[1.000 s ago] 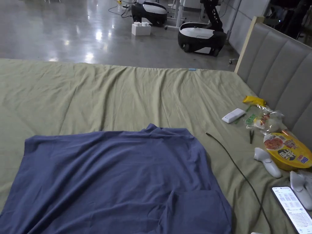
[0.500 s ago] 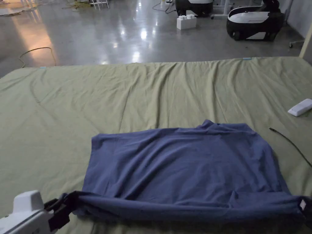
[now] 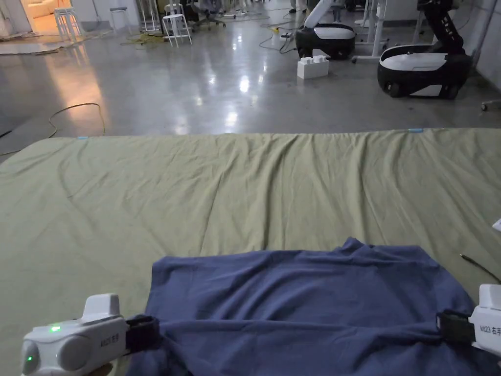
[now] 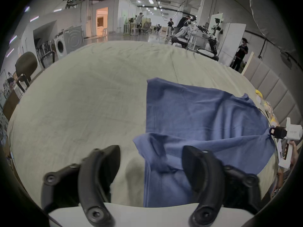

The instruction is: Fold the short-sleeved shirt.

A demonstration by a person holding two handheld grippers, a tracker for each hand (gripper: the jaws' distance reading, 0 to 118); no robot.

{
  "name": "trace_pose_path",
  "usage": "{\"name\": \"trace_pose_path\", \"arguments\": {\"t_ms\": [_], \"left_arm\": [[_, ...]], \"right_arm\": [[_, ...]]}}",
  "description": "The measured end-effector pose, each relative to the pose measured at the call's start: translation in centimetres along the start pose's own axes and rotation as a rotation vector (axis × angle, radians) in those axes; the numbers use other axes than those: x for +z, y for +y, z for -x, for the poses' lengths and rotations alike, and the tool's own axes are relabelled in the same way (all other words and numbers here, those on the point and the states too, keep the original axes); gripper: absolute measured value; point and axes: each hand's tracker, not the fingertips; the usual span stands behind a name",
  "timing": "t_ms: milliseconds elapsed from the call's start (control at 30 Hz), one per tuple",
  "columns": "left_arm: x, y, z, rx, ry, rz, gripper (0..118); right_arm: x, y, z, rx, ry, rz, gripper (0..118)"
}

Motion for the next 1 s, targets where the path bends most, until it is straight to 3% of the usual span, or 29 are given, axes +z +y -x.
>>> {"name": "trace_pose_path", "arguments": {"t_ms": [33,167,200,367,467,600,667,700,767,800,900,933,1000], "left_arm": [[0.6,-0.1,0.1,0.001,-0.015,-0.018,80],[7.1,-0.6,1.0,0.016,-0.077,-0.172,80],[9.5,-0.9,1.0,0.003,-0.083,-0.223,80],[21.4,-3.2,-0.7,-0.046,-0.046,-0.498,80],[28.7,-5.2,-2.8,-0.092,-0.042,-0.640,80],[35.7,-8.4,-6.0,-0.173,0.107,-0.771,80],[37.0,-10.0,-6.2,-0.197,0.090,-0.786,77],[37.4,-10.8,-6.3,-0.198,0.061,-0.796,72],[38.8,-12.6,-6.9,-0.211,0.021,-0.879,59],[39.3,-12.8,-7.0,-0.206,0.022,-0.865,49],[39.3,-13.5,-7.3,-0.216,-0.004,-0.815,37],[39.6,-13.4,-7.7,-0.195,-0.032,-0.794,15],[39.4,-13.6,-7.4,-0.185,-0.117,-0.750,5]], "right_arm": [[0.4,-0.1,-0.3,0.000,0.002,-0.009,81],[4.9,-0.8,-2.1,-0.005,0.028,-0.162,77],[7.9,-1.4,-2.1,-0.037,0.028,-0.224,77],[21.0,-5.3,0.9,-0.025,0.085,-0.534,77],[26.4,-8.0,2.6,-0.031,0.084,-0.629,77],[31.0,-10.9,4.9,-0.030,0.198,-0.698,75],[32.5,-11.8,5.9,0.000,0.181,-0.704,64],[33.3,-12.3,6.6,0.031,0.171,-0.712,54],[34.4,-12.9,7.3,0.068,0.158,-0.729,22],[35.0,-13.1,7.7,0.077,0.150,-0.746,14],[36.3,-13.6,7.8,0.032,0.170,-0.740,13],[36.5,-13.9,8.1,0.037,0.166,-0.737,13],[37.0,-14.4,8.6,0.086,0.112,-0.776,7]]}}
